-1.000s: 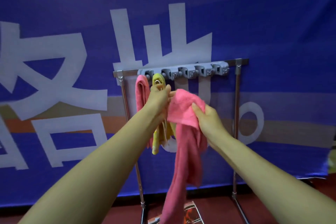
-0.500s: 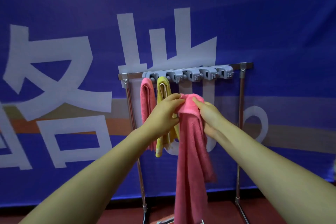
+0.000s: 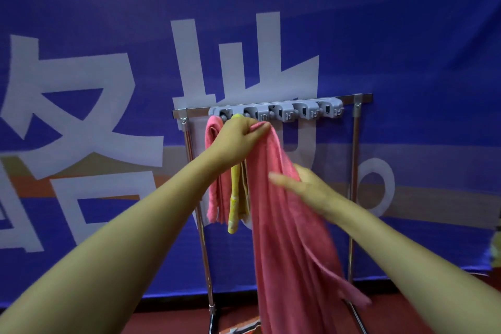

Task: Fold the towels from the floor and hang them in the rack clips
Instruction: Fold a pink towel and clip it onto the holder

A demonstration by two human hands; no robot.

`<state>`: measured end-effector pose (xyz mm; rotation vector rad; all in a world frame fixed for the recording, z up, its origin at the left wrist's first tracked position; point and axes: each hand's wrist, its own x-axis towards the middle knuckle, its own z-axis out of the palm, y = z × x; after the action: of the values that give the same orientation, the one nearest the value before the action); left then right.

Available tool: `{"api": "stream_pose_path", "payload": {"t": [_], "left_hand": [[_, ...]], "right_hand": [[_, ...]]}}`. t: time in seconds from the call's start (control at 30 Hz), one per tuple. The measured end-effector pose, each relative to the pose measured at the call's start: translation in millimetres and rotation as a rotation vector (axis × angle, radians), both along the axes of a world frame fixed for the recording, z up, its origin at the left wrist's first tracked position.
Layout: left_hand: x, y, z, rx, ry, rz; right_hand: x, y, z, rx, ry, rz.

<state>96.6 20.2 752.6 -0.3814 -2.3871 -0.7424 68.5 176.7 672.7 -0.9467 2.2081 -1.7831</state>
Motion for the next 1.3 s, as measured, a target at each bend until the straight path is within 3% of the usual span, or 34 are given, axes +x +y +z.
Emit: {"api": "stream_pose_path", "payload": {"t": [0.07, 0.13, 0.3, 0.5, 0.77, 0.97, 1.07, 1.3], "left_hand": [[0.1, 2.6, -1.5, 0.101, -0.004, 0.067], [-0.1, 5.2, -3.7, 0.191, -0.006, 0.089], [-0.5, 14.8, 0.4, 0.438, 0.032, 0.102], [4.0, 13.3, 19.0, 0.439, 0.063, 0.15], [14.1, 5.7, 38.5, 0.489, 0.123, 0.18], [16.1, -9.0, 46.6, 0.716, 0.067, 0.142], [14.8, -20.3, 46.1, 0.799, 0.027, 0.164], [10.4, -49.3, 37.1, 0.89, 0.048, 0.237]], "right_hand": [[-1.7, 6.8, -2.1, 0.243, 0.215, -0.149], [-4.1, 12.1, -3.0, 0.364, 0.324, -0.29], [-8.8, 20.3, -9.2, 0.368, 0.327, -0.485], [-8.2, 28.2, -18.2, 0.443, 0.364, -0.654], [-12.8, 31.7, -20.2, 0.416, 0.276, -0.527], [-14.3, 36.9, -23.8, 0.059, 0.139, -0.648], [-13.5, 38.7, -22.8, -0.048, 0.185, -0.658], [-2.8, 54.4, -3.8, 0.37, 0.531, -0.346]]}}
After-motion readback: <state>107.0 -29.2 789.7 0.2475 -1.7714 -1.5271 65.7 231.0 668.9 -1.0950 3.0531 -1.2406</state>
